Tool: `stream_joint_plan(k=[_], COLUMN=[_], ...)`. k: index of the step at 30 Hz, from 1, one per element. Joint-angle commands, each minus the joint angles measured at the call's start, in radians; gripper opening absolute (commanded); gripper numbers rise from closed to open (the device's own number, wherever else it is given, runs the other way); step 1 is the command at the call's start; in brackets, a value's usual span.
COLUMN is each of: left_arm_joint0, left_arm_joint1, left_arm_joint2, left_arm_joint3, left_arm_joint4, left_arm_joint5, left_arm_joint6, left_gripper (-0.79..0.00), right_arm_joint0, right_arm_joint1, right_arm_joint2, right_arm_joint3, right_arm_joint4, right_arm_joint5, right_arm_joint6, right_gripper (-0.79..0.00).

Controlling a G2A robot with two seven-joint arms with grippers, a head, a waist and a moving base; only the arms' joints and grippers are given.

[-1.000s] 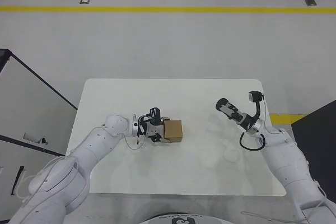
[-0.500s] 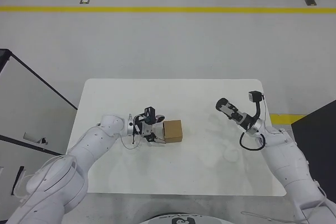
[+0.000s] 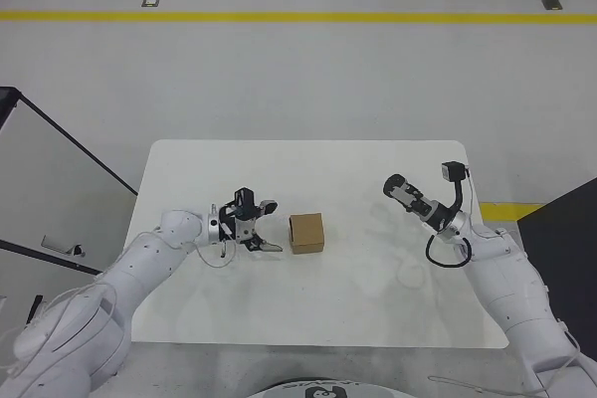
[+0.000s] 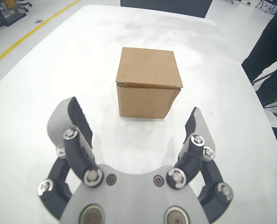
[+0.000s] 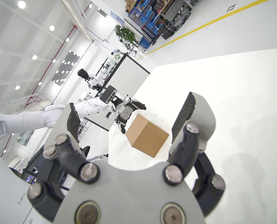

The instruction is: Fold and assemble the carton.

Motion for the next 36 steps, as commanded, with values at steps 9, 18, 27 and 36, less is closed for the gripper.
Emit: stream_joint_plan(k=[9,18,27,36], left_arm_joint0=[0.055,0.071,0.081,0.155], left_arm_joint1=[0.171,0.210,0.214,0.315], left_arm_joint2=[-0.049,-0.064,-0.082,-0.235], left_arm_joint3=[-0.288,-0.369,-0.375,-0.512], left_arm_joint4=[-0.140,-0.182,-0.216,-0.332], left_arm_joint5=[-0.060,-0.102,-0.103,-0.133], left_arm_joint6=[-0.060,-0.102,-0.104,-0.134], left_gripper=[0.000,0.000,0.000,0.000], right_arm_joint0=[0.000,0.000,0.000,0.000], right_arm_joint1=[0.000,0.000,0.000,0.000], right_arm_joint2=[0.000,0.000,0.000,0.000], right_arm_joint3=[0.000,0.000,0.000,0.000], right_arm_joint4=[0.000,0.000,0.000,0.000], right_arm_joint5=[0.000,0.000,0.000,0.000], right_arm_joint6=[0.000,0.000,0.000,0.000], right_gripper=[0.000,0.000,0.000,0.000])
